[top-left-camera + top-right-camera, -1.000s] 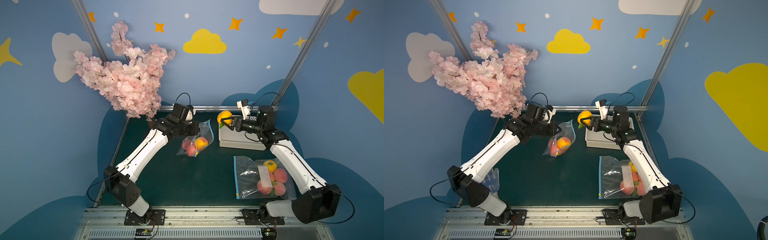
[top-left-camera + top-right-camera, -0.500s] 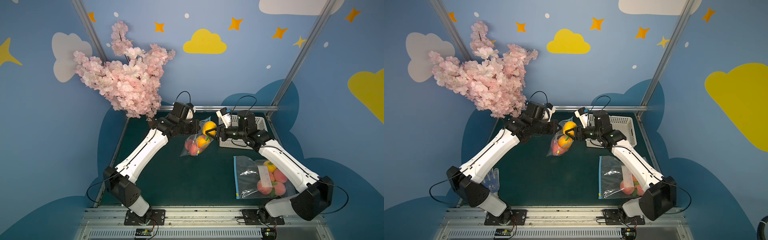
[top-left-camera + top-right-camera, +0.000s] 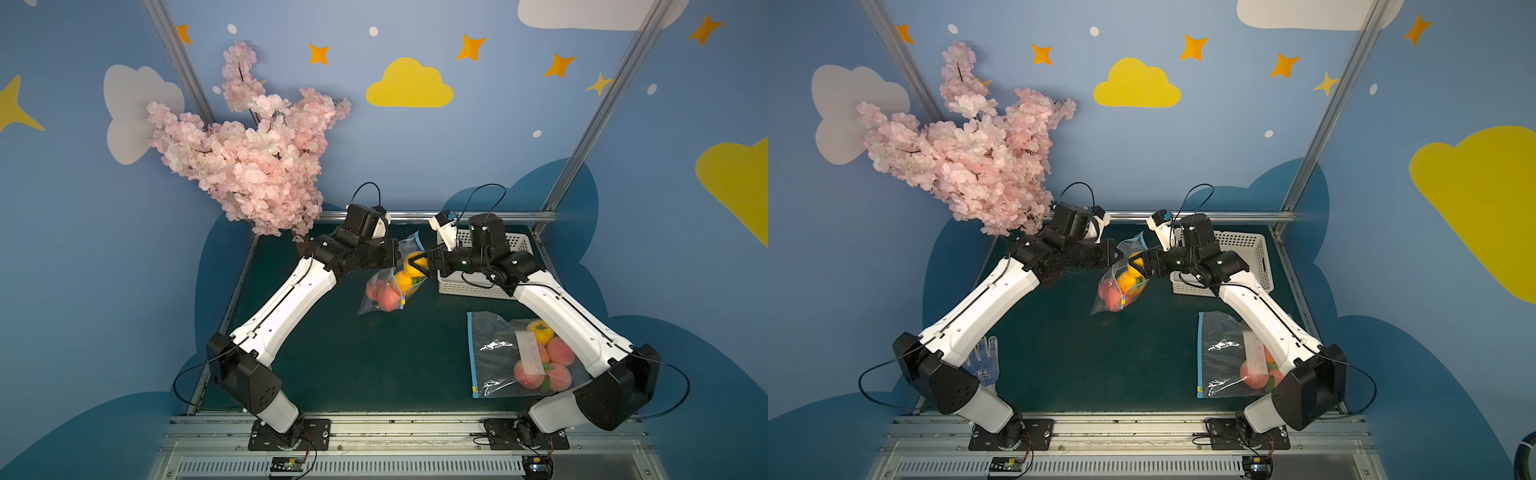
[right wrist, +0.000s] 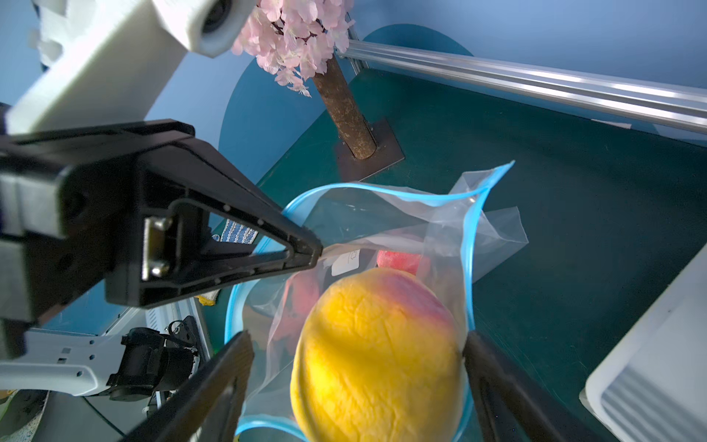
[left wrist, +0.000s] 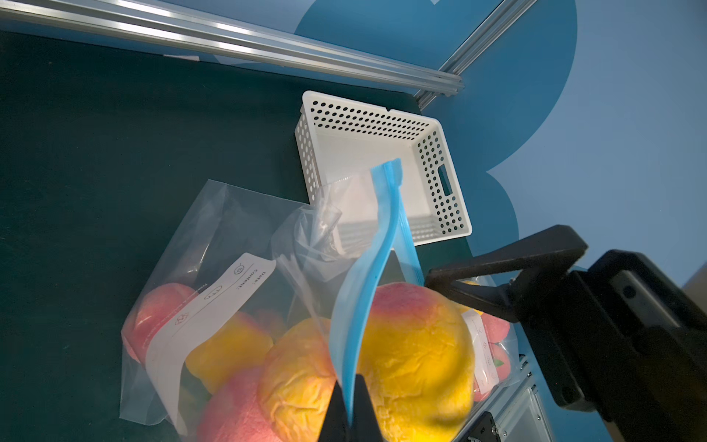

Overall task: Place the peach in a zip-top bag and seal the zipper
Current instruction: Place the peach in the zipper food storage bag, then adjust the zipper food storage bag at the center of the board.

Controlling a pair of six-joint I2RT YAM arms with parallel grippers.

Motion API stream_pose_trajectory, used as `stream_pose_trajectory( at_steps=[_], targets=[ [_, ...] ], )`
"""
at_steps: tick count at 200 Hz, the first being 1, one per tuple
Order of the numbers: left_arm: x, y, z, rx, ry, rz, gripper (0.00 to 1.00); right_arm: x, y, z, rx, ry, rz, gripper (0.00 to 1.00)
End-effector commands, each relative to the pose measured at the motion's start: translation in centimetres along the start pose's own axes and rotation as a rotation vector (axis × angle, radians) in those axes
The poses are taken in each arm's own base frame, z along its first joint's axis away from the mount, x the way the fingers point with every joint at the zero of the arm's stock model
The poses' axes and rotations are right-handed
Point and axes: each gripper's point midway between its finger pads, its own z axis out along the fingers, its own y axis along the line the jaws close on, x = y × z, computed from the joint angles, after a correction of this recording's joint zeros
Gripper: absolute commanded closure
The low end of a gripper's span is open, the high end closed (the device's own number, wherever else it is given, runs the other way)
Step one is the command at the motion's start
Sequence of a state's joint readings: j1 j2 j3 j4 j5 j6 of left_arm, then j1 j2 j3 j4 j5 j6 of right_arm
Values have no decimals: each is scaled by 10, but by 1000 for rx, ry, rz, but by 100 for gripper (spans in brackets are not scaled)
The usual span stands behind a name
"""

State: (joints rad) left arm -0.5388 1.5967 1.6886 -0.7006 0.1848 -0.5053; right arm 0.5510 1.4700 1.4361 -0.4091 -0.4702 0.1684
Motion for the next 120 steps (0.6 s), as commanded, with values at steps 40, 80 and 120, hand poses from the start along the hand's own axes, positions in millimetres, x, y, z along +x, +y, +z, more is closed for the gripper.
stream_pose_trajectory(
  at_steps=[40, 80, 120],
  targets=[
    [-13, -9, -11, 23, -49, 7, 97, 2, -37, -36, 250, -50, 171, 15],
    [-13, -10, -10, 30, -49, 6, 97, 27, -47, -35, 302, 20, 278, 30],
    [-13, -15, -11, 58, -47, 10, 97, 45, -33, -19, 209, 145, 312, 25]
  ],
)
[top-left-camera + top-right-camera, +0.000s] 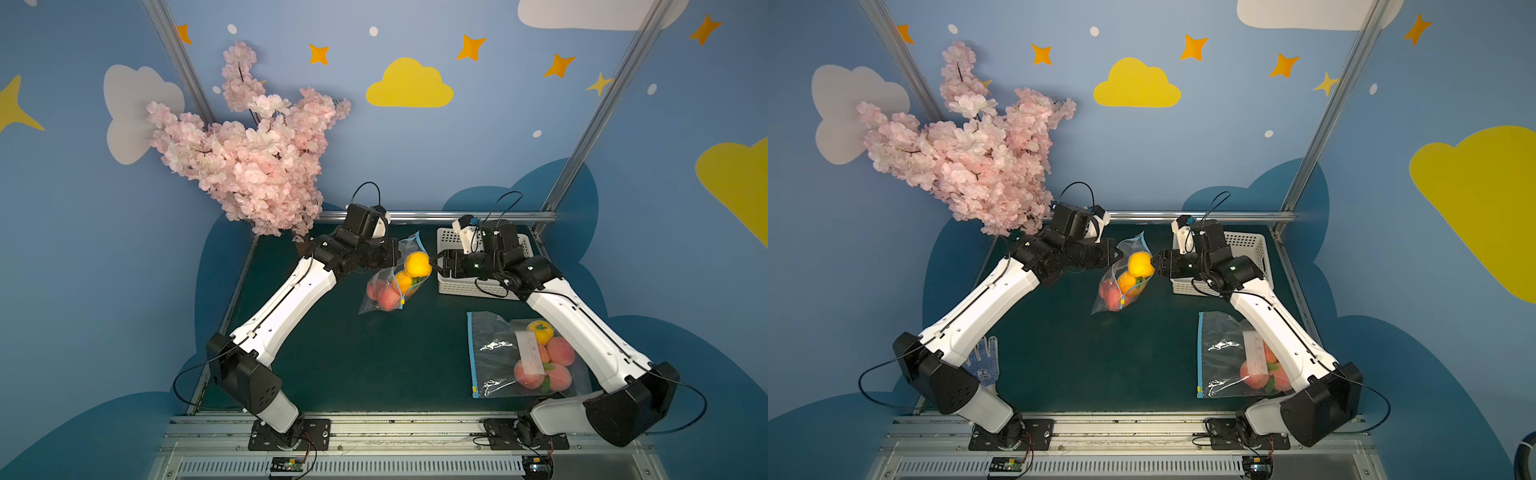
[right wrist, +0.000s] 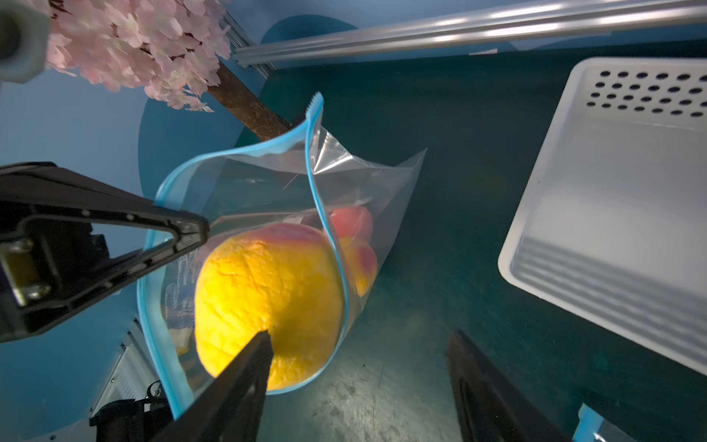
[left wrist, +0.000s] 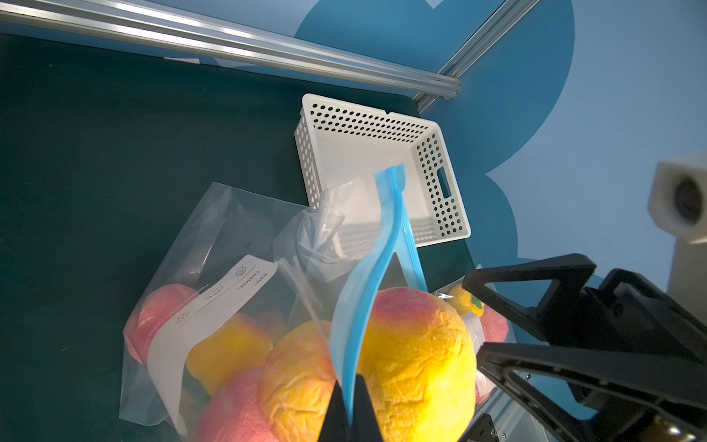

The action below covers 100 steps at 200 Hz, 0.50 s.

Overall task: Place the peach in a zip-top bag and seal the zipper
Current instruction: Adjust the zipper food storage bag at the center of the board.

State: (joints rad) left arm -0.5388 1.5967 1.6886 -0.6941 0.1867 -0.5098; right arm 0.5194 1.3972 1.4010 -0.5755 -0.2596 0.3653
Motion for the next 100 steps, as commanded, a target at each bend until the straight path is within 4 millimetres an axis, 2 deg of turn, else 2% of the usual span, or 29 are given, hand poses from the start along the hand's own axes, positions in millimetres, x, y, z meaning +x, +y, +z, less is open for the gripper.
stream_pose_trajectory(
  at_steps=[1, 13, 32, 68, 100],
  targets=[
    [-12, -15, -11, 56, -43, 14, 97, 19, 7, 10, -37, 112, 34, 25],
    [-13, -16, -10, 68, -45, 19, 97, 19, 11, 17, -59, 127, 41, 26],
    [-9, -30, -11, 138, -23, 32, 97, 14, 17, 27, -92, 117, 55, 28],
    [-5, -36, -13, 180, -16, 46, 97, 4, 16, 41, -100, 95, 75, 30],
    [-4, -31, -14, 155, -26, 47, 97, 7, 8, 49, -67, 114, 107, 44]
  ],
)
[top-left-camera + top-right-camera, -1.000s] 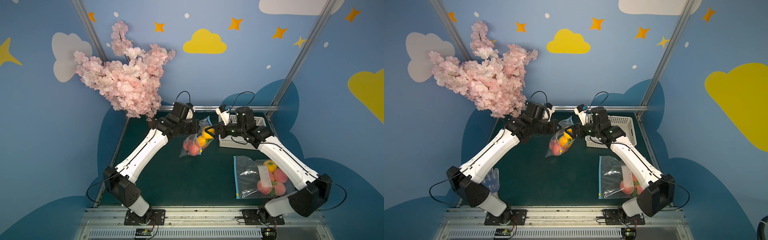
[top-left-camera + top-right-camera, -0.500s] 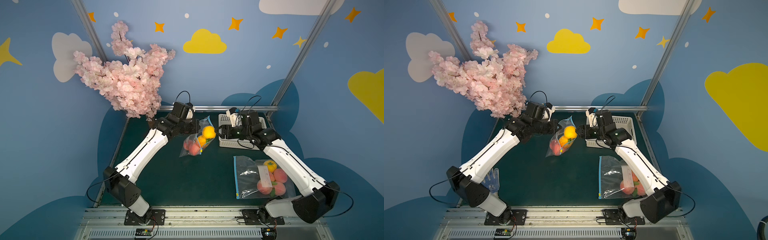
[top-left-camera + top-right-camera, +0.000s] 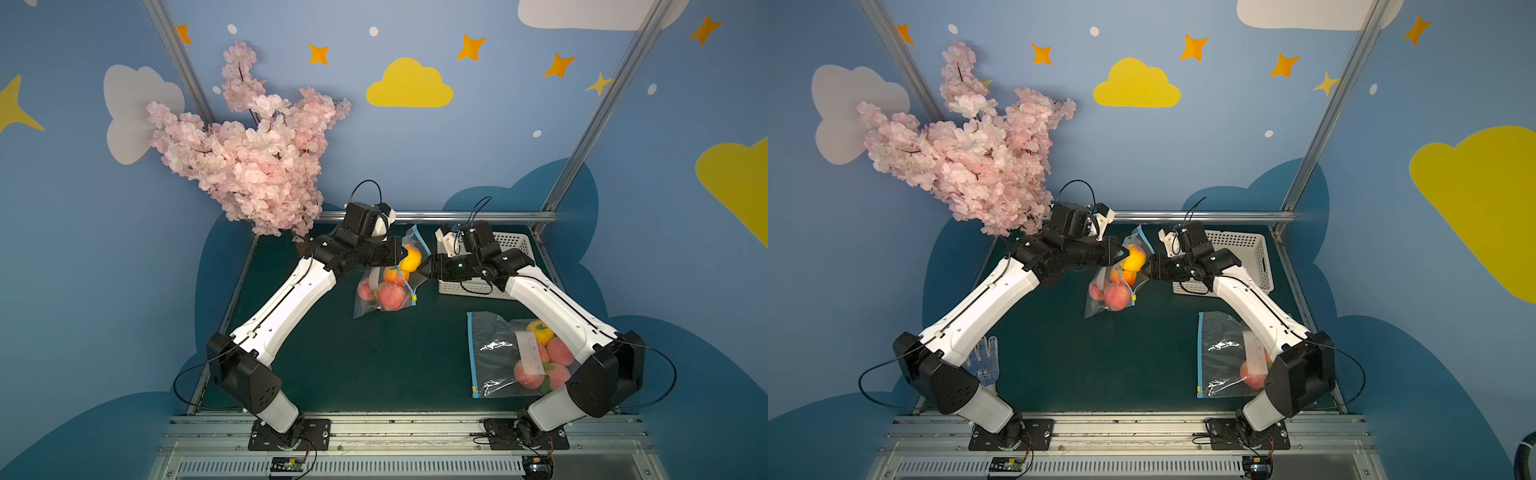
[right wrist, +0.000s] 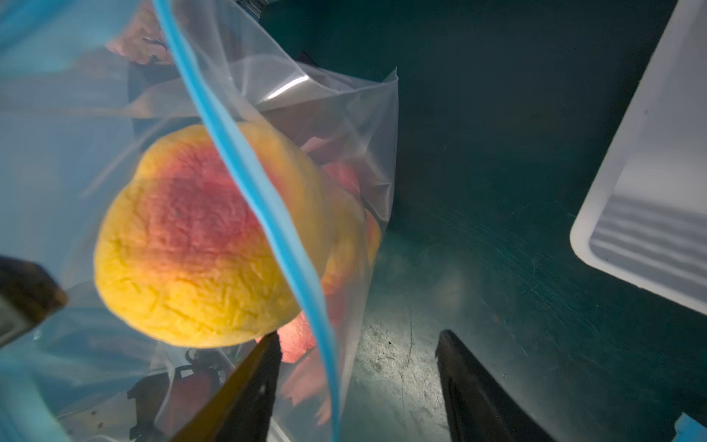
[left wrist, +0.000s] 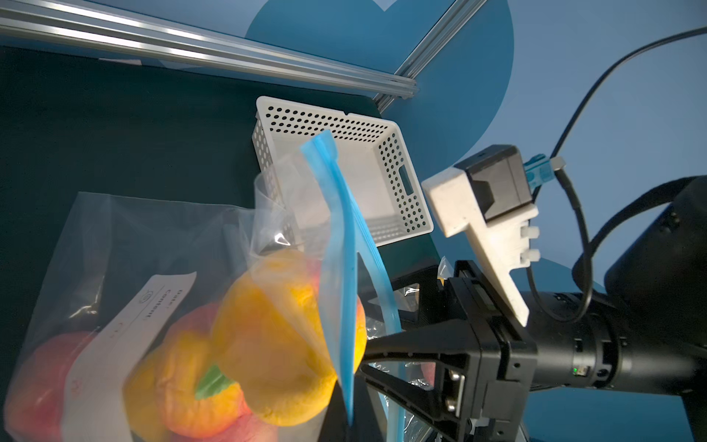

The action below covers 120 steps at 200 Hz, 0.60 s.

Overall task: Place the peach in a zip-top bag and seal the zipper
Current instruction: Adjust the zipper food storage bag at the center of the board.

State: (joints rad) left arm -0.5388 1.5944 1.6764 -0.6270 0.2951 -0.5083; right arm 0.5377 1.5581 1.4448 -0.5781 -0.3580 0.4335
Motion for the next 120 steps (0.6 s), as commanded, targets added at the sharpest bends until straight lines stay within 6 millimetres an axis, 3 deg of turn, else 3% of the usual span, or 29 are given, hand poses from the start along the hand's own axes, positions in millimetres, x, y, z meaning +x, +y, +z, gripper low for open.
stream_pose_trajectory(
  at_steps=[1, 40, 77, 99, 120],
  targets=[
    [-3, -10, -13, 31, -30, 28, 97, -14, 8, -2, -10, -38, 8, 44],
    [1, 20, -12, -121, -36, 10, 97, -16, -17, -21, 228, -51, -35, 72],
    [2, 42, -22, -253, -45, 26, 97, -20, -34, -44, 410, -64, -98, 82],
    [-2, 39, -30, -258, -66, 51, 97, -26, -21, -55, 394, -103, -123, 84],
    [-8, 29, -34, -220, -79, 71, 97, -30, 3, -59, 322, -123, -159, 92]
  ],
)
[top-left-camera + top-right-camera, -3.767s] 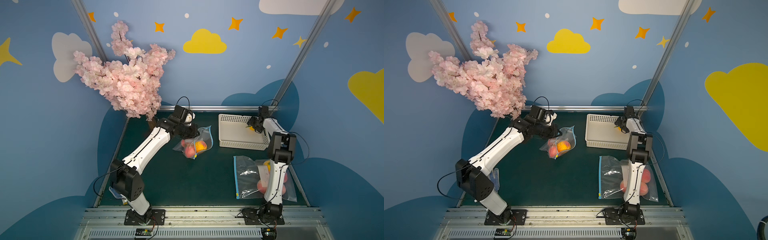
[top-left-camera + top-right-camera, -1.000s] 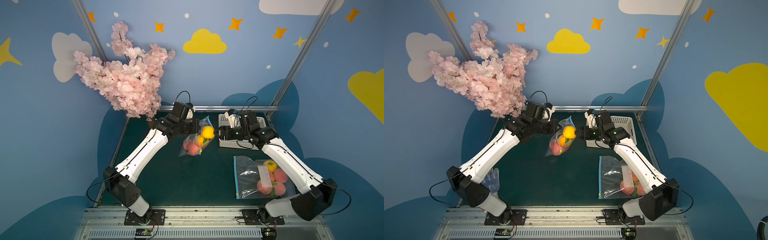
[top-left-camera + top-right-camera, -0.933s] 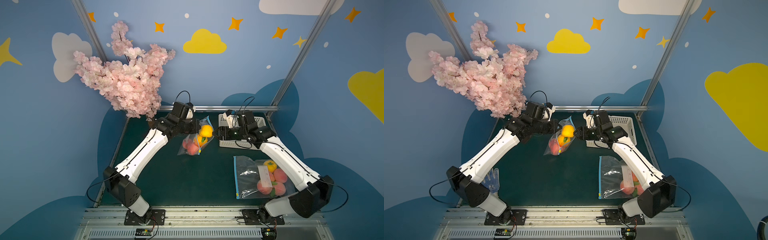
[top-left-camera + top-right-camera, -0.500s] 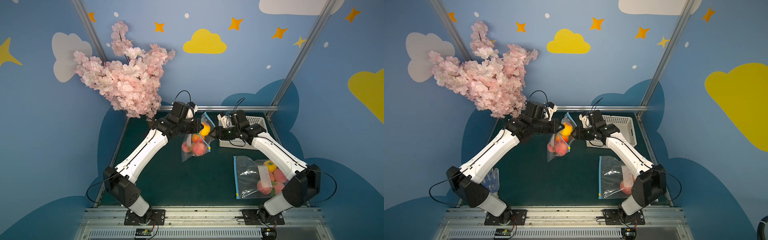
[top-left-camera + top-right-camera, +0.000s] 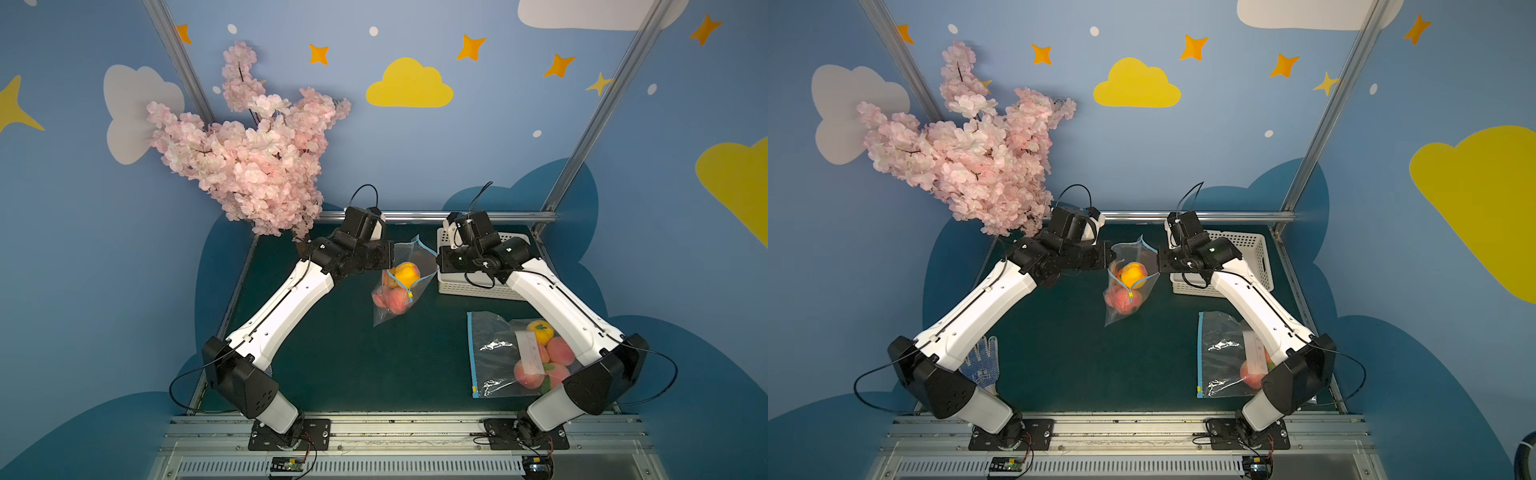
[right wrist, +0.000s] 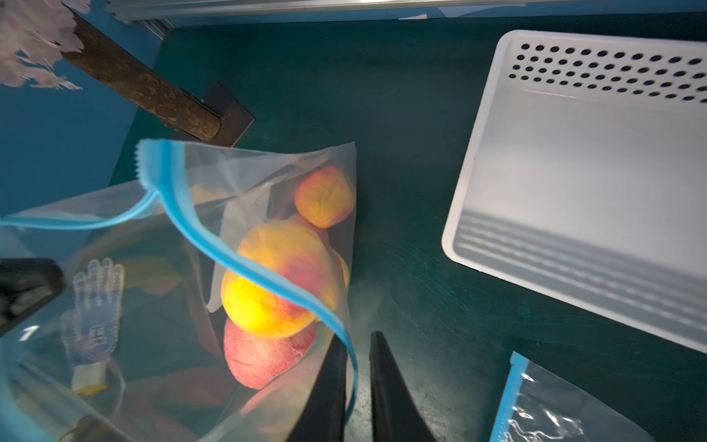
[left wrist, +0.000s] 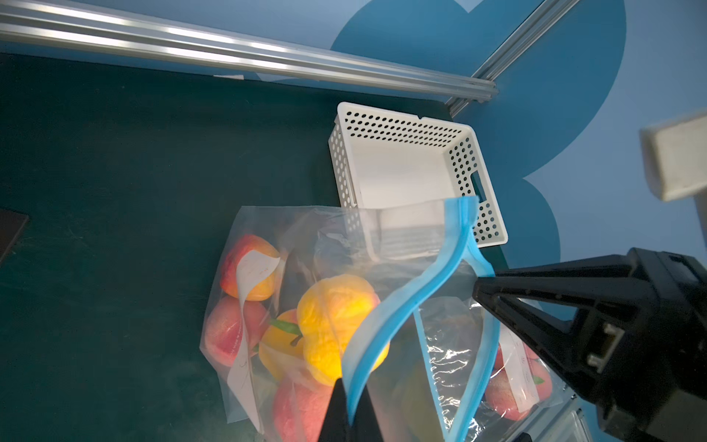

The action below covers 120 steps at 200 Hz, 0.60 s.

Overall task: Place the peach in a zip-top bag and seal the zipper
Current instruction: Adjust the zipper food storage bag at the center of the board.

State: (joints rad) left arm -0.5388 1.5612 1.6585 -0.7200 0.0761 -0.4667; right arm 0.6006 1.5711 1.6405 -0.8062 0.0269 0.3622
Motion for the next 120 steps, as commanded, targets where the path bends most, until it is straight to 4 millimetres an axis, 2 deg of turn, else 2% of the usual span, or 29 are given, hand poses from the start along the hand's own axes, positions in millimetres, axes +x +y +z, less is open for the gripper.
stream_pose_trajectory(
  at_steps=[1, 28, 38, 51, 62, 71, 85, 103, 120],
  targets=[
    [-12, -7, -22, 14, -48, 45, 97, -9, 12, -27, -17, -51, -46, 92],
    [-14, -22, -22, 92, -43, 56, 97, -9, 36, -33, -151, -47, -57, 94],
    [-15, -26, -23, 108, -45, 62, 97, -11, 46, -38, -208, -55, -64, 90],
    [-19, -31, -27, 126, -53, 73, 97, -15, 55, -49, -270, -77, -72, 76],
    [-23, -37, -31, 154, -66, 90, 97, -21, 58, -61, -308, -106, -77, 54],
    [-26, -43, -36, 181, -75, 111, 97, -27, 55, -71, -325, -132, -81, 42],
    [-27, -57, -43, 249, -80, 162, 97, -35, 48, -83, -330, -178, -102, 31],
    [-26, -64, -47, 292, -89, 240, 97, -43, 29, -94, -296, -231, -132, 23],
    [-25, -58, -45, 285, -92, 318, 97, -48, 16, -105, -320, -273, -173, 20]
  ],
)
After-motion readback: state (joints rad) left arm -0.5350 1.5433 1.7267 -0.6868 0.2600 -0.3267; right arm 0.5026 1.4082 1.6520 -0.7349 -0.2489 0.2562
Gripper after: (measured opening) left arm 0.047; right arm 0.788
